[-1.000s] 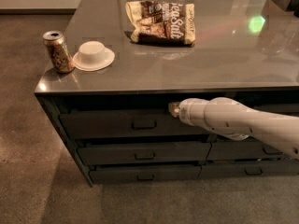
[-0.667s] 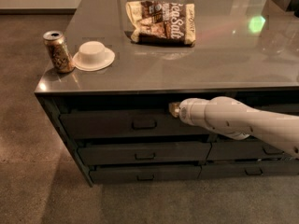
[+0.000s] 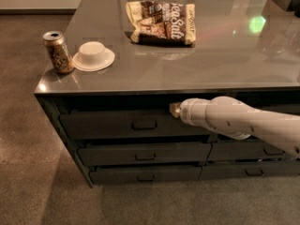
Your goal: Open top drawer
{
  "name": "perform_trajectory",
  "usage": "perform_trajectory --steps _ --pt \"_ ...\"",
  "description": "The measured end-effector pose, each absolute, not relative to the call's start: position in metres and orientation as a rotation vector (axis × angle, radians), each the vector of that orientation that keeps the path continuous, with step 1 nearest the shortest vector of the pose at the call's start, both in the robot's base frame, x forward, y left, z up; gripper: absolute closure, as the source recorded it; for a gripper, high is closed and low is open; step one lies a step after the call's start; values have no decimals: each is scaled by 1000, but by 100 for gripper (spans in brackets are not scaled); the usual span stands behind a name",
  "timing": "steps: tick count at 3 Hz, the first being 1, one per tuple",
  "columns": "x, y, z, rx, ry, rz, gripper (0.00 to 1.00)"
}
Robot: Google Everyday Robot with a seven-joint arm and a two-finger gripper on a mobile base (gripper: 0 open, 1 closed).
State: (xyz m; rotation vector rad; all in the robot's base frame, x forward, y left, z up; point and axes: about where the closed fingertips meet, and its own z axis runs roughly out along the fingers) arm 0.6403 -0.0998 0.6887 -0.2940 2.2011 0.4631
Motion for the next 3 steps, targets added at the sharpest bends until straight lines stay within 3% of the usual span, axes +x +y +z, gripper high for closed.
perform_trajectory --steps 3 --pt "638 -101 691 -313 2209 456 100"
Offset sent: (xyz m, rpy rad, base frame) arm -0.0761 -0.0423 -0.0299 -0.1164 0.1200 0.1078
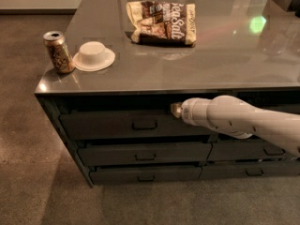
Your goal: Open top drawer
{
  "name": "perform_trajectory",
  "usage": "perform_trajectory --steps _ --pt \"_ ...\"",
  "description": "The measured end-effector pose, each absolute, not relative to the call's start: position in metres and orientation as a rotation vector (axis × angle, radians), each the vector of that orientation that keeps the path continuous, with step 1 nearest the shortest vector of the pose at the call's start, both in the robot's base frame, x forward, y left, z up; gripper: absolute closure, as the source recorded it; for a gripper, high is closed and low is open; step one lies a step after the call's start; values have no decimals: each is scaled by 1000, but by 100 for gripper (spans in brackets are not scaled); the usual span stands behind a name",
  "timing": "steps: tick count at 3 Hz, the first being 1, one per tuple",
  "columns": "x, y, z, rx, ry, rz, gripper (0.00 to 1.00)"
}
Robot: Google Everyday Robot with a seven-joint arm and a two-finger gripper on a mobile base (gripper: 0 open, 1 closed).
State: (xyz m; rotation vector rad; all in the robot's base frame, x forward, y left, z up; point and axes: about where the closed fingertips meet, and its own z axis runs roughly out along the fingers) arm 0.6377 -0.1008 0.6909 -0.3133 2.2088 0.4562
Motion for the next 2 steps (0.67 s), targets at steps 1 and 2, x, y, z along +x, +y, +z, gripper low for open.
perform_trajectory --steps 1,2 --pt "634 -105 693 -324 2213 447 100" --pt "634 -105 694 -324 2213 447 100"
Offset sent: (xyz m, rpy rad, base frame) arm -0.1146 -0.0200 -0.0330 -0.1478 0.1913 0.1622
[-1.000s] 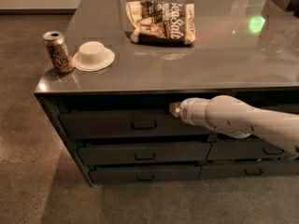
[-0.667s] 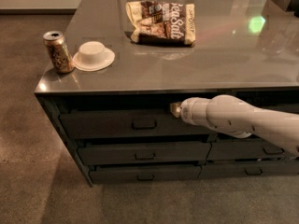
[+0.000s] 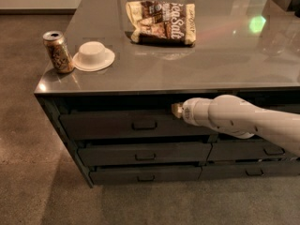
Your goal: Open top drawer
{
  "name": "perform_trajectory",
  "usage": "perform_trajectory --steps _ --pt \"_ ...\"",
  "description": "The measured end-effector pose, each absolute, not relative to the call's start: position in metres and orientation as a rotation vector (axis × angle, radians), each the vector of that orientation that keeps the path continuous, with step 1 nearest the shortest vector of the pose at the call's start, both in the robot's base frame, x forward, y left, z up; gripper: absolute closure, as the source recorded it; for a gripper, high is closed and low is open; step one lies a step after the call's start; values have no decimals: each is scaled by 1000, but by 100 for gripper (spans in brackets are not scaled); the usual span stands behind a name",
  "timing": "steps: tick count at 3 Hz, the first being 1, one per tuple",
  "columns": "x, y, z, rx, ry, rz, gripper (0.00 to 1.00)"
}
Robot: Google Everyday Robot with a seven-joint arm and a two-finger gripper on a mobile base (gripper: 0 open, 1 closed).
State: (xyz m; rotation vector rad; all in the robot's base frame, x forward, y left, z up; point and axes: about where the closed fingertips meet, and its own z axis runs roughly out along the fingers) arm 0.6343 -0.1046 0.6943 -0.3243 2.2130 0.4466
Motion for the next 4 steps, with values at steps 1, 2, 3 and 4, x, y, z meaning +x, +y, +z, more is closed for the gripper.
perform_trajectory --steps 1,2,3,4 --pt "628 -104 693 -339 2227 449 100" --pt "621 -104 694 -347 2233 454 100" --pt "595 -100 696 -331 2231 487 100" --pt "575 -96 709 -278 2179 532 100"
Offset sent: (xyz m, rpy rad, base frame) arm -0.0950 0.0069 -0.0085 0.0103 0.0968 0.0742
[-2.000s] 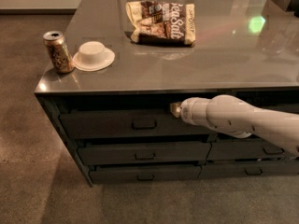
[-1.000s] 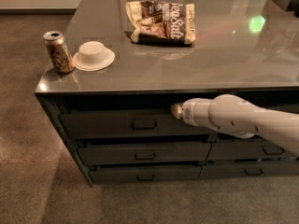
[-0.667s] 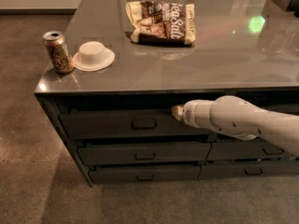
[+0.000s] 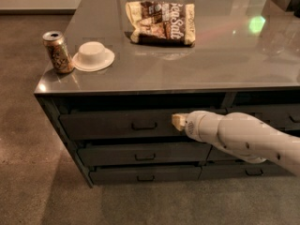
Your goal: Open top drawer
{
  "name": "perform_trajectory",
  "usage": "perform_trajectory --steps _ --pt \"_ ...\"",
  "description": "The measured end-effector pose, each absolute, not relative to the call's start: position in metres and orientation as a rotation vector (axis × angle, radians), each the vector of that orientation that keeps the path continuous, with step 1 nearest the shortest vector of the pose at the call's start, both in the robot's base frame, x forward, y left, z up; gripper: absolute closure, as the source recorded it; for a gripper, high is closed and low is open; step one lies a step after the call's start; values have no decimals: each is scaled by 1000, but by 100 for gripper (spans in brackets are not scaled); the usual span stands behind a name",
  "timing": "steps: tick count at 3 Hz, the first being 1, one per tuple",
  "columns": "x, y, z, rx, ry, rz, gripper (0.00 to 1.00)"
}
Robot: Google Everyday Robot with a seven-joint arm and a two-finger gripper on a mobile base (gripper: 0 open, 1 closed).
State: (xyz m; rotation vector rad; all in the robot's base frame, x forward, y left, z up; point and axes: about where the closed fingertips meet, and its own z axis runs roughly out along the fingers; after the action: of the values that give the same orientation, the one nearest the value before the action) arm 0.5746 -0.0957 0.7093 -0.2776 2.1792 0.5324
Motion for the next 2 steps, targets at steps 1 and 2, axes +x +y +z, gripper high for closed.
perform_trajectory --steps 1,2 --pt "565 -95 730 -237 2111 555 100" --pt "566 -92 742 -213 2075 558 100"
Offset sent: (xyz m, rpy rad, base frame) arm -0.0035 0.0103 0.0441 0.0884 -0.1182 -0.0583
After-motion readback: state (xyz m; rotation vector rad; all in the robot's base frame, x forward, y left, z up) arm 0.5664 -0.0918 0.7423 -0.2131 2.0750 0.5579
